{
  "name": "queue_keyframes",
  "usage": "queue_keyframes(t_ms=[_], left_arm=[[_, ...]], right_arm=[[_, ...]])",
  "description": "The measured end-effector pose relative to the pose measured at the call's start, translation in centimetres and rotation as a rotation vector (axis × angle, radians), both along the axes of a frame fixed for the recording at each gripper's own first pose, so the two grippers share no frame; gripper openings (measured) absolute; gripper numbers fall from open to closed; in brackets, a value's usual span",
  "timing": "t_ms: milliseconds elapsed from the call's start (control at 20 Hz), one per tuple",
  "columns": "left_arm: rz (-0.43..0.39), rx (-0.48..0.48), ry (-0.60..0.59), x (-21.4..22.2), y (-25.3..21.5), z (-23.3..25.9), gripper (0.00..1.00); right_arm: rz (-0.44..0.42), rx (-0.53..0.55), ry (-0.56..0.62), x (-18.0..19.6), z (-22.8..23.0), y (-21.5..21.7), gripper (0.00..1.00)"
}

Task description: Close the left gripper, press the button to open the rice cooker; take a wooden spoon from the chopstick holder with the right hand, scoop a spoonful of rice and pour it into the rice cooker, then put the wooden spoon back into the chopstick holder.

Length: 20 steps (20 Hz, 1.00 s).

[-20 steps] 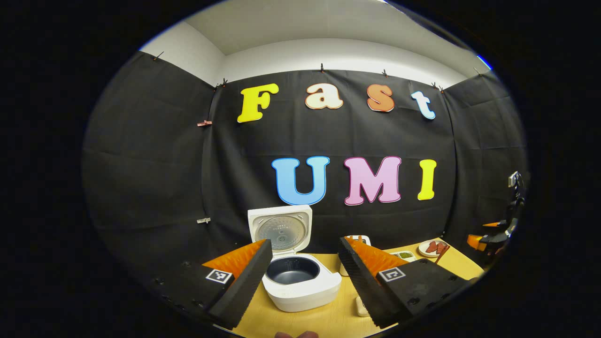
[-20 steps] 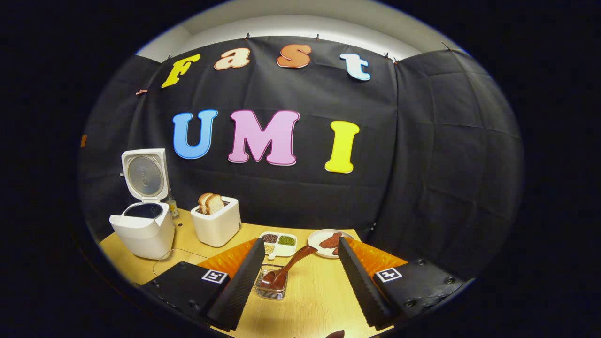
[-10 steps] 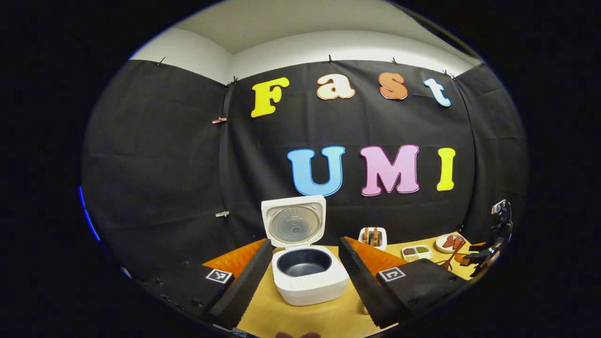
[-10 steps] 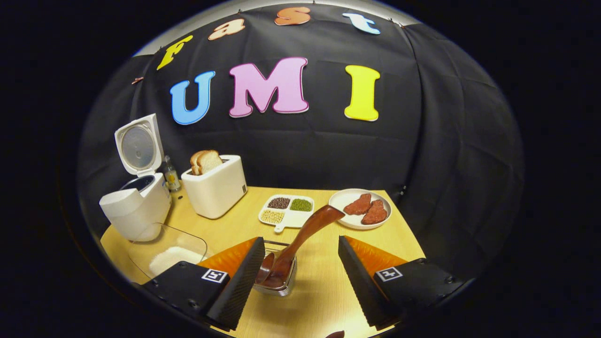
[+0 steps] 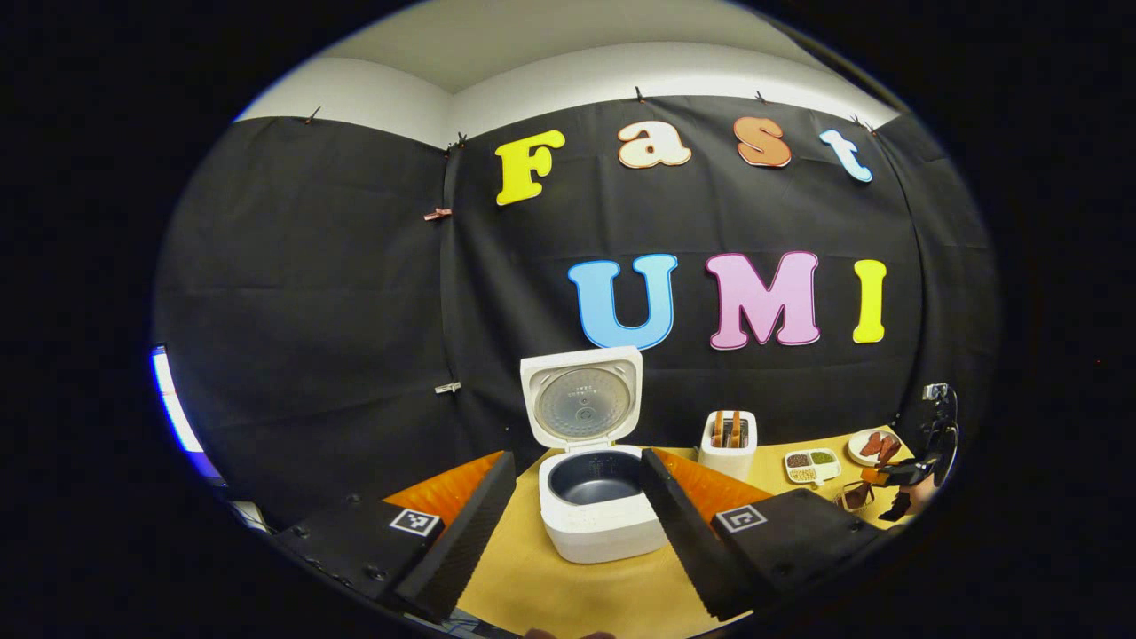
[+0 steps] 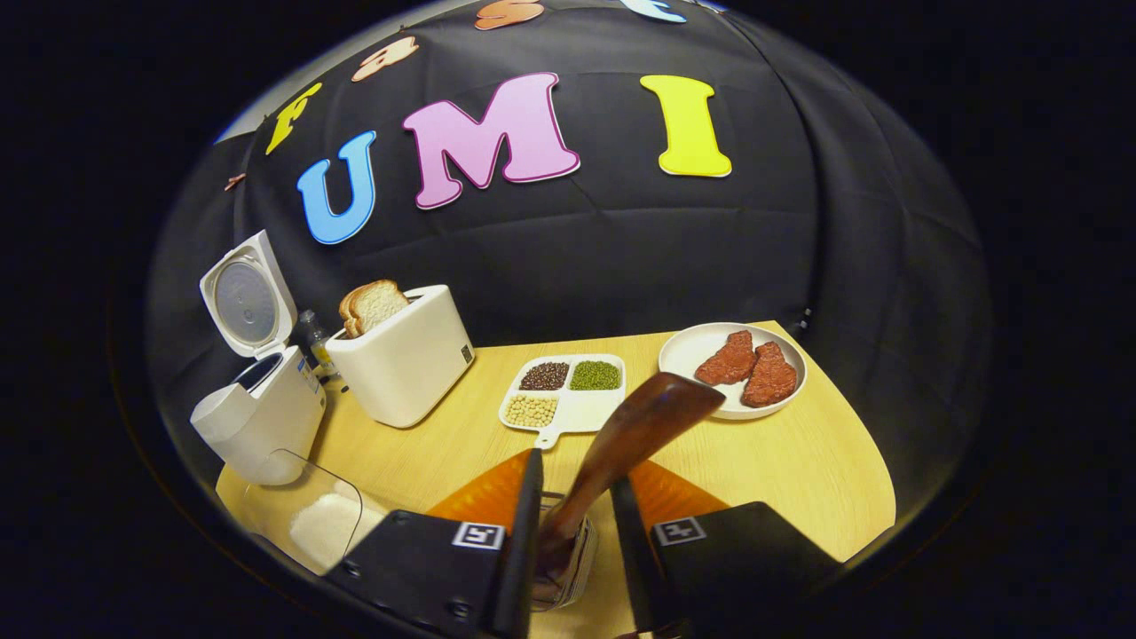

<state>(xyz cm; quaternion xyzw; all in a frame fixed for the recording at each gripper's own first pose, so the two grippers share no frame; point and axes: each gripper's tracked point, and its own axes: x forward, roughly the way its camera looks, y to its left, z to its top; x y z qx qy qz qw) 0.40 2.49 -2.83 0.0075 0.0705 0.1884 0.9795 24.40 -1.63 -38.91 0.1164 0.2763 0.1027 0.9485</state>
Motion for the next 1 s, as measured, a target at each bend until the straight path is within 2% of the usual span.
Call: queue_keyframes(t_ms=[50,100,150,200,400,600,750,850,900,950,1000], left_arm=[[0.005,-0.005,0.004,-0.1,0.1,-0.3,0.97],[0.009,-0.013,0.009,-0.1,0.1,-0.5,0.97],[0.01,-0.023,0.013,-0.2,0.0,-0.8,0.97],[0.011,-0.031,0.015,-0.4,-0.1,-1.0,0.97],[0.016,-0.033,0.025,-1.1,-0.1,-1.6,0.97],[0.031,-0.037,0.009,-1.8,0.4,-1.1,0.97],[0.033,-0.044,-0.004,-2.4,0.6,-1.1,0.97],[0.032,-0.053,-0.005,-2.8,0.9,-1.4,0.97],[0.03,-0.062,-0.004,-3.0,1.0,-1.6,0.97],[0.027,-0.075,-0.004,-3.2,1.0,-1.8,0.97],[0.02,-0.088,-0.006,-3.3,1.1,-1.9,0.97]], right_arm=[[-0.004,0.012,0.009,-0.1,0.0,0.0,0.27],[-0.005,0.028,0.01,-0.5,0.4,0.0,0.32],[0.0,0.04,0.007,-0.9,0.7,0.3,0.23],[0.015,0.042,0.014,-1.6,0.5,0.7,0.31],[0.029,0.054,0.025,-2.8,0.5,1.0,0.32],[0.072,0.101,0.026,-3.8,1.4,2.8,0.21],[0.104,0.118,0.033,-3.9,1.4,3.8,0.2],[0.096,0.118,0.036,-3.7,1.3,3.5,0.21],[0.086,0.099,0.031,-3.7,1.3,3.3,0.17],[0.071,0.082,0.026,-3.6,1.5,2.9,0.19],[0.065,0.069,0.034,-3.6,1.4,2.9,0.11]])
